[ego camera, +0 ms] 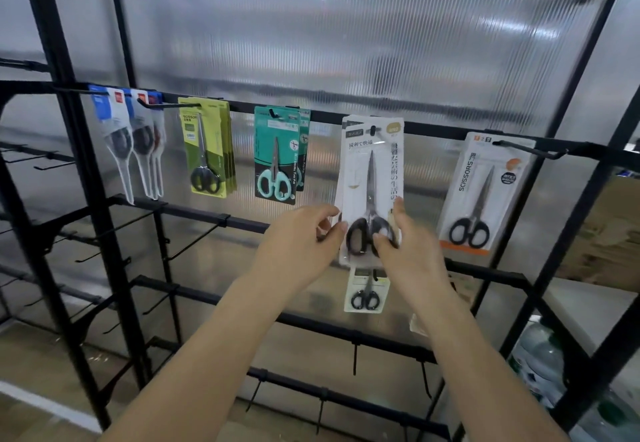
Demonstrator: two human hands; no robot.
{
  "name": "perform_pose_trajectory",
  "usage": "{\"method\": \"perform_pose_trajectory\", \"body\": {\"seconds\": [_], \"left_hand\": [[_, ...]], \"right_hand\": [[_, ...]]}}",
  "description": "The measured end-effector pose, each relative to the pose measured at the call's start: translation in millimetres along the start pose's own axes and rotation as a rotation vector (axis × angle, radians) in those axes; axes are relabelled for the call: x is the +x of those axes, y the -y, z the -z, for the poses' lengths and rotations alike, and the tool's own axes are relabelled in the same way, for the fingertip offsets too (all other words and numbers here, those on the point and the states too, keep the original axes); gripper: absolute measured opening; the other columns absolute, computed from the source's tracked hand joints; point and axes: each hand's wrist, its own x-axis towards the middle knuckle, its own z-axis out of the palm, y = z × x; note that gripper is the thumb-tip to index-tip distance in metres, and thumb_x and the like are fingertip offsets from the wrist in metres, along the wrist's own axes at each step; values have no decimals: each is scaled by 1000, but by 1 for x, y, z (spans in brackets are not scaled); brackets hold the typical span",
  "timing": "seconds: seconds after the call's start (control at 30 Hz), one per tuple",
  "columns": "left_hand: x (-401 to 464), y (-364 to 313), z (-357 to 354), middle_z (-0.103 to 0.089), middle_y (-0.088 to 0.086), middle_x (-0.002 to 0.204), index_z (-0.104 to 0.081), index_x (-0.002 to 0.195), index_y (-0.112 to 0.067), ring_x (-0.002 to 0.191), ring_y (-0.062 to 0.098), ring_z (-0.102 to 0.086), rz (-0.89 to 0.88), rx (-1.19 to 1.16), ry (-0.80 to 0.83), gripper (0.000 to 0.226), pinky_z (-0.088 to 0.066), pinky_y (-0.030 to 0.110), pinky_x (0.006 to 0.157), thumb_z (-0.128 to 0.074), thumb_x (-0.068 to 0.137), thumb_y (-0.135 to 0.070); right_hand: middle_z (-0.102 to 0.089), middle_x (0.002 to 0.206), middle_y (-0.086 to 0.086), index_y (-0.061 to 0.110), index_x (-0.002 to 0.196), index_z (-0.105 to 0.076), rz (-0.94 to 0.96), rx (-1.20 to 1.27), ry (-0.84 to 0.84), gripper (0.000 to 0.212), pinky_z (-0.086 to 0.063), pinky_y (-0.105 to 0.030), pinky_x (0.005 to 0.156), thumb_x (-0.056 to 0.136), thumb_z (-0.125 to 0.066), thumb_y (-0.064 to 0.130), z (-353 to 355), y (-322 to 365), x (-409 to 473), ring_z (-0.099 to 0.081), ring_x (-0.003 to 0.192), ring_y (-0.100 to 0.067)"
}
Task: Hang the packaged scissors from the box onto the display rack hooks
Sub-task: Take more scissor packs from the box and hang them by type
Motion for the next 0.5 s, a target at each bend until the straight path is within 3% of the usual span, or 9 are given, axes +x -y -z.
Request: {"method": "perform_pose_trajectory", "body": {"seconds": [0.07,0.17,0.3,0.37,0.5], "left_hand": [[5,4,1,-59,-8,100,-56,127,-21,90,8,-56,-2,52,46,35,-44,22,80,-52,95,-34],[9,18,4,-61,-6,103,-55,128,-21,90,5,-53,5,108,90,36,-42,21,80,-52,95,-35],[1,44,3,-65,-5,99,-61,120,-22,92,12,-59,60,149,146,30,-46,25,81,-51,95,-34],[-8,60,-2,-65,-3,100,-62,119,-22,95,16,-60,97,169,191,29,-48,29,84,-50,95,-34],[-41,106,-14,-60,-4,97,-60,124,-19,91,13,-57,222,153,323,33,-45,24,81,-51,95,-32]], "right_hand": [[-59,110,-4,21,147,-20,-64,-156,126,64,-52,-32,79,93,-53,25,-4,-4,11,-58,92,-17],[-58,111,-5,18,136,-39,-63,-256,141,47,-49,-32,78,93,-52,29,-5,-5,13,-56,95,-19],[-47,137,-4,20,141,-36,-27,-227,143,49,-39,-35,97,95,-47,31,-18,-2,0,-44,124,-21],[-50,134,-5,18,137,-43,-10,-239,205,45,-40,-35,95,94,-47,30,-31,-3,-8,-46,122,-22],[-60,117,-8,17,121,-56,-43,-274,388,32,-45,-32,80,93,-49,30,-72,-14,-29,-55,105,-24]]}}
